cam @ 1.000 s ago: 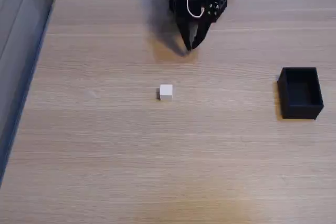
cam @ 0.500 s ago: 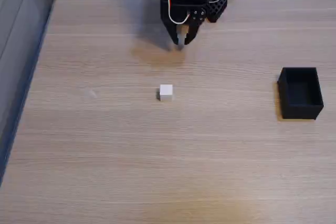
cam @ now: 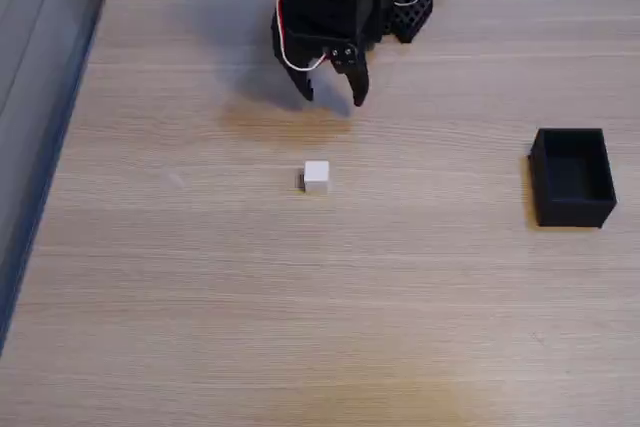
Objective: Pick a white block and place it in the black box.
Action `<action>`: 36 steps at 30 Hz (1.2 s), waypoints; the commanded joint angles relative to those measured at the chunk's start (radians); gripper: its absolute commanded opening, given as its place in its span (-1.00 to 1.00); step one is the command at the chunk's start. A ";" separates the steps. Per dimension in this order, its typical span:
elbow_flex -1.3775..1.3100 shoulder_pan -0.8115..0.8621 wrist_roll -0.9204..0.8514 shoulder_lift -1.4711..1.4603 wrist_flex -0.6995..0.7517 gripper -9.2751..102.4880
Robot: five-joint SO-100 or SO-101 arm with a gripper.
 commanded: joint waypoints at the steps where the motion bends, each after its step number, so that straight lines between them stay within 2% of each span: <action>1: -0.054 0.006 -0.008 -0.044 -0.029 -0.32; 10: -0.150 0.017 -0.025 -0.212 -0.120 -0.31; 36: -0.370 -0.021 0.006 -0.486 -0.173 -0.29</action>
